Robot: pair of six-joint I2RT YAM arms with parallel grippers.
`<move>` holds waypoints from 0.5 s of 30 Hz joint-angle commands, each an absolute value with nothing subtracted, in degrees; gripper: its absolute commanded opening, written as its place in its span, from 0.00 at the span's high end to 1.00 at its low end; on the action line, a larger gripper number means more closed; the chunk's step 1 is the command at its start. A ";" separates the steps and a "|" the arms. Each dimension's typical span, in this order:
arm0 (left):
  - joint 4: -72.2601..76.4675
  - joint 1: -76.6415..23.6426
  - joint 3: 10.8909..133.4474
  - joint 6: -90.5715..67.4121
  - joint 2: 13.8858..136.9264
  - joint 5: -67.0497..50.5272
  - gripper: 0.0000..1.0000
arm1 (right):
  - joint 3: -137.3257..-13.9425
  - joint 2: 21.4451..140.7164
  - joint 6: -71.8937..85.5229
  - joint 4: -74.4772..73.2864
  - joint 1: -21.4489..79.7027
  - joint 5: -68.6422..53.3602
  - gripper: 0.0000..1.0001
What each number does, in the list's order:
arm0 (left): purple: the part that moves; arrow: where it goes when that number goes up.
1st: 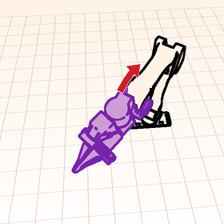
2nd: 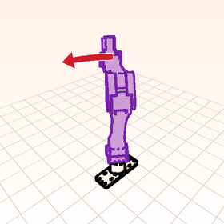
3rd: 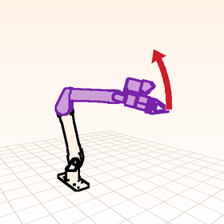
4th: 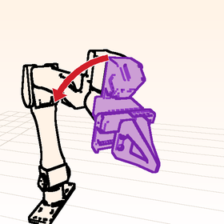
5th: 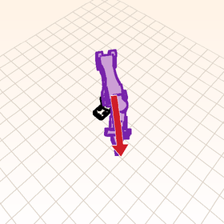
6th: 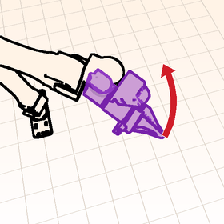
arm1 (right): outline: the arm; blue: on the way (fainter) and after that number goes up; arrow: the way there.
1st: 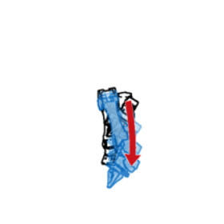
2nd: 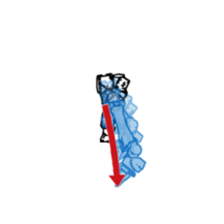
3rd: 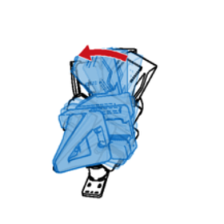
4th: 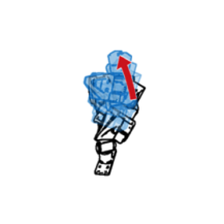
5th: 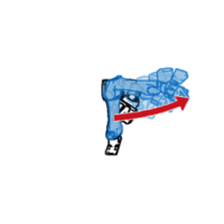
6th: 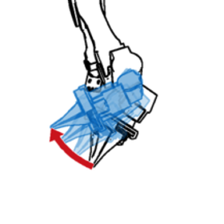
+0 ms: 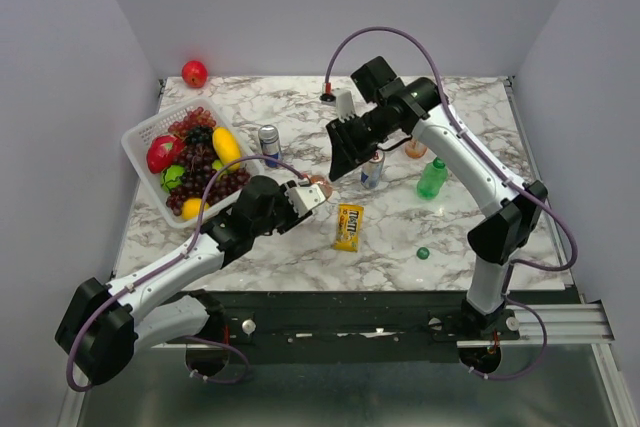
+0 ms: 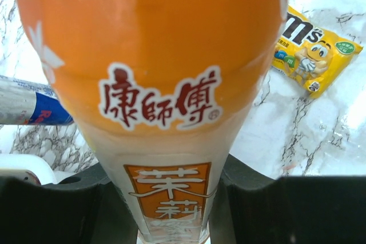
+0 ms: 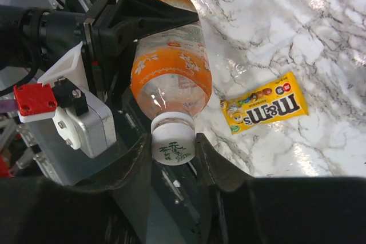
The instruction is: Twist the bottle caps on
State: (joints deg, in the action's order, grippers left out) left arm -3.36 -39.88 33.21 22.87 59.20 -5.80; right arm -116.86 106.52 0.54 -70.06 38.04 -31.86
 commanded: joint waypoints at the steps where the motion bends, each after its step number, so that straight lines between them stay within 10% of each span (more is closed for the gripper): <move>1: 12.13 -41.66 37.44 22.24 57.39 -8.79 1.00 | -117.24 110.74 5.45 -70.31 38.67 -33.66 1.00; 15: 7.03 -41.75 35.24 21.27 57.57 -9.49 1.00 | -123.49 105.12 -4.39 -69.79 37.35 -26.37 0.55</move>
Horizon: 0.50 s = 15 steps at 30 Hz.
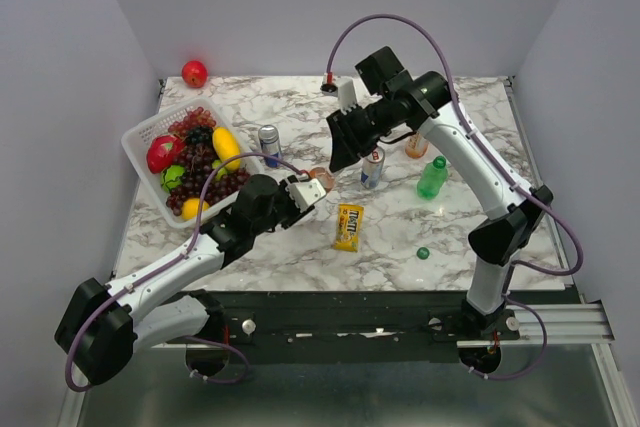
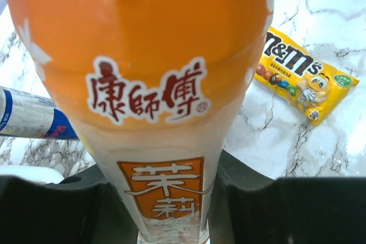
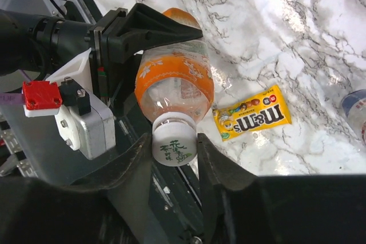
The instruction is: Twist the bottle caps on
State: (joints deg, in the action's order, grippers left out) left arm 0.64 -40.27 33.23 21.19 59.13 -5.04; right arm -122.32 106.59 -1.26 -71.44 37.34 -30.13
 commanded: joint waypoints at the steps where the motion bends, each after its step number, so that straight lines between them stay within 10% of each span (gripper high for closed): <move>1: 7.12 -41.75 35.16 21.27 57.74 -9.58 1.00 | -123.57 104.86 -4.39 -69.70 37.44 -26.63 0.53; 6: 7.47 -41.57 35.16 20.83 58.53 -10.46 1.00 | -130.57 106.17 -6.32 -73.72 37.35 -26.54 0.33; 15: 5.19 -39.82 35.42 21.70 58.97 -17.12 1.00 | -131.59 103.37 -19.91 -72.35 33.50 -34.42 0.28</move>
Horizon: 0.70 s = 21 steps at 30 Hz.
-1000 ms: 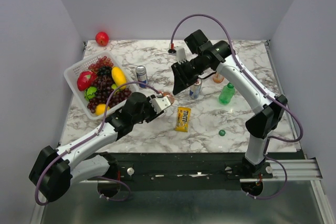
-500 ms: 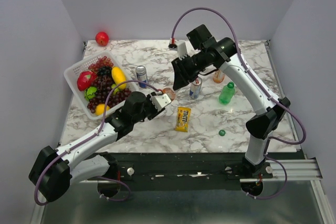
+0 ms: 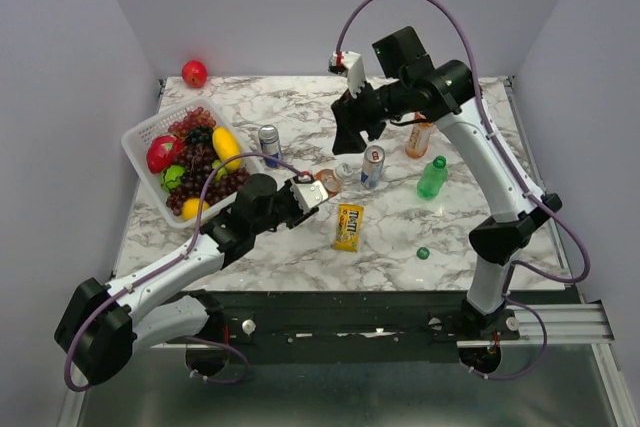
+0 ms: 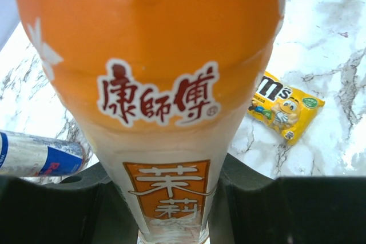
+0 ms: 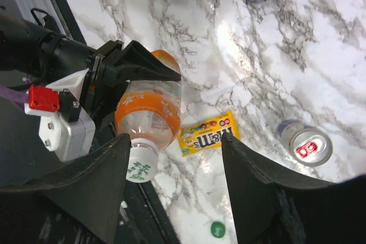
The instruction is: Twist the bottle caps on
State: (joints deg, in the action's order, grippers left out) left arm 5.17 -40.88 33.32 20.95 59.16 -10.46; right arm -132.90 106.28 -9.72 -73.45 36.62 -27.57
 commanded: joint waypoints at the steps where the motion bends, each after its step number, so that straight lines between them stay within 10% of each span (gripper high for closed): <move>1: 3.53 -39.38 35.94 23.45 59.24 -18.70 1.00 | -129.57 98.83 -29.35 -70.85 33.14 -37.06 0.28; 7: -4.37 -37.44 40.68 30.66 62.66 -28.64 1.00 | -101.62 80.96 -57.53 -59.15 33.13 -45.08 0.23; 21: -8.61 -37.09 45.09 34.98 65.48 -31.82 1.00 | -95.71 78.84 -79.80 -66.79 38.32 -44.83 0.30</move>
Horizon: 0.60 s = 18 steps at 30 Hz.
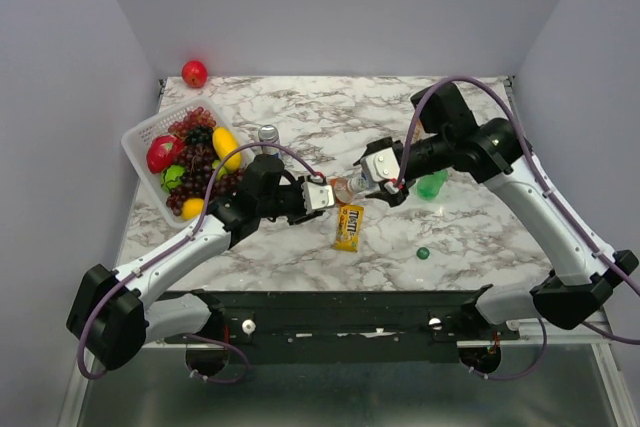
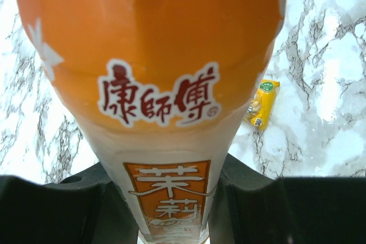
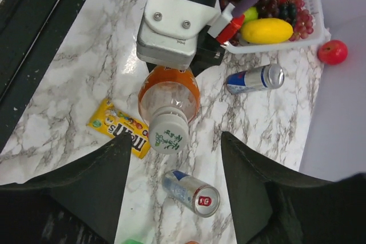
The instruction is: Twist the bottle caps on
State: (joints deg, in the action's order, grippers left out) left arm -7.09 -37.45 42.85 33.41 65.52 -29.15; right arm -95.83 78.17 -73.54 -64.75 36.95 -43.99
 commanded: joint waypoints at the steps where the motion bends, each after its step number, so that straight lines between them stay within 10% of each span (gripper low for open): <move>1: -8.87 -37.09 45.17 35.07 65.48 -31.82 1.00 | -95.97 79.53 -80.07 -67.14 38.32 -44.74 0.32; 18: -7.12 -37.09 44.74 34.89 65.21 -31.20 1.00 | -97.12 82.88 -80.43 -70.05 38.76 -40.08 0.63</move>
